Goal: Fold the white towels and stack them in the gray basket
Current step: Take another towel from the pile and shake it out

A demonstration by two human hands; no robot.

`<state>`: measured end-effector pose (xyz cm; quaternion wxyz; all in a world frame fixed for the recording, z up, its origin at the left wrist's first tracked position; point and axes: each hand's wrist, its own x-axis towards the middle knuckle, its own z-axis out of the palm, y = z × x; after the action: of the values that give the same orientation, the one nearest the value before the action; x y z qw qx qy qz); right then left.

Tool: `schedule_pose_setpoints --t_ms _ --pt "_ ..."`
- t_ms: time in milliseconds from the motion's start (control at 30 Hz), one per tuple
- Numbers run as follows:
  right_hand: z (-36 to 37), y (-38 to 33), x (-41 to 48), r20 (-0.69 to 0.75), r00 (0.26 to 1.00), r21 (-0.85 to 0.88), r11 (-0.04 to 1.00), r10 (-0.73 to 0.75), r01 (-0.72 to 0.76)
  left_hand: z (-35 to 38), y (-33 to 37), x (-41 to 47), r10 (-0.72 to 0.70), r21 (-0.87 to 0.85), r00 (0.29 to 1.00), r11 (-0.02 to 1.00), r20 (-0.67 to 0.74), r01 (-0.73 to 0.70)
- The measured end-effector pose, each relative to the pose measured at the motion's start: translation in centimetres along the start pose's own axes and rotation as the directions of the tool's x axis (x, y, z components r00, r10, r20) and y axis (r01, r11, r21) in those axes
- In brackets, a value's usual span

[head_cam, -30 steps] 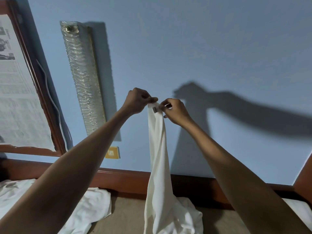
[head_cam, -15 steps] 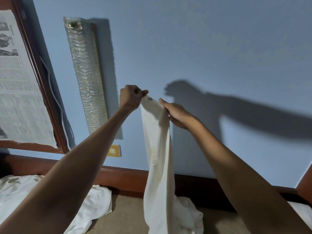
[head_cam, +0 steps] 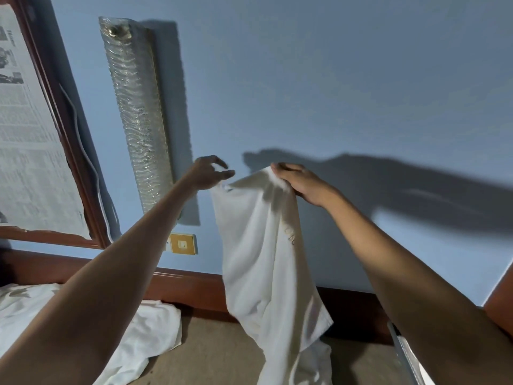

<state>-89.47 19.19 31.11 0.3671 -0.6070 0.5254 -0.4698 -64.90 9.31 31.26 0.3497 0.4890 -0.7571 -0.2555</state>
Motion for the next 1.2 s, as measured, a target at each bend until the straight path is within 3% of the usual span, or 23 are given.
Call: schedule_pose_setpoints --t_ms 33,100,167,400,500,633,733,800,867,900,933,1000,1200 --pt "0.2 -0.3 0.0 0.015 0.999 -0.033 0.999 -0.028 0.029 0.1 1.4 -0.7 0.047 -0.073 0.986 0.997 0.159 -0.035" --pt "0.3 -0.8 0.0 0.055 0.995 -0.095 0.992 -0.084 0.089 0.2 3.7 -1.6 0.095 -0.238 0.869 0.971 0.486 0.027" --pt "0.1 -1.0 0.1 0.066 0.993 -0.116 0.987 -0.101 0.108 0.5 4.3 -1.6 0.115 -0.237 0.787 0.971 0.606 0.041" --pt "-1.6 0.2 -1.0 0.102 0.994 -0.141 0.989 -0.041 0.055 0.1 3.1 -0.4 0.205 -0.366 0.896 0.929 0.394 -0.052" --pt "-2.4 1.7 -0.8 0.021 1.000 -0.095 0.995 -0.020 0.022 -0.1 0.8 0.5 0.137 -0.383 0.962 0.923 0.234 -0.039" --pt "-4.0 3.3 -1.2 -0.005 1.000 -0.089 0.996 0.028 -0.028 -0.5 -3.2 0.0 0.004 -0.453 1.000 0.892 0.025 0.008" --pt "-4.1 3.5 -0.9 0.014 0.999 -0.103 0.994 0.040 -0.039 0.1 -5.1 -0.4 -0.045 -0.294 0.997 0.956 -0.068 0.023" --pt "-3.4 3.0 -0.6 0.030 0.999 -0.102 0.994 0.038 -0.035 0.6 -5.0 -0.3 -0.011 -0.038 1.000 0.999 0.030 0.012" --pt "-2.2 2.4 -0.2 0.050 0.999 -0.091 0.996 0.008 -0.004 1.3 -2.9 -1.1 0.010 0.183 0.961 0.981 0.277 -0.063" --pt "-1.4 2.3 0.1 0.063 0.998 -0.095 0.995 -0.009 0.015 1.9 -1.6 -1.6 0.000 0.186 0.906 0.979 0.422 -0.086" --pt "-0.6 2.0 0.3 0.088 0.996 -0.107 0.994 -0.019 0.029 2.4 -0.2 -2.3 -0.007 0.122 0.844 0.990 0.536 -0.069" --pt "0.5 1.5 0.3 0.148 0.989 -0.127 0.991 -0.023 0.042 3.3 1.1 -2.9 0.041 -0.026 0.775 0.999 0.630 -0.032" --pt "0.5 2.9 0.2 0.143 0.990 -0.144 0.990 0.010 0.010 2.4 -2.2 -2.3 0.166 -0.369 0.831 0.928 0.530 0.050"
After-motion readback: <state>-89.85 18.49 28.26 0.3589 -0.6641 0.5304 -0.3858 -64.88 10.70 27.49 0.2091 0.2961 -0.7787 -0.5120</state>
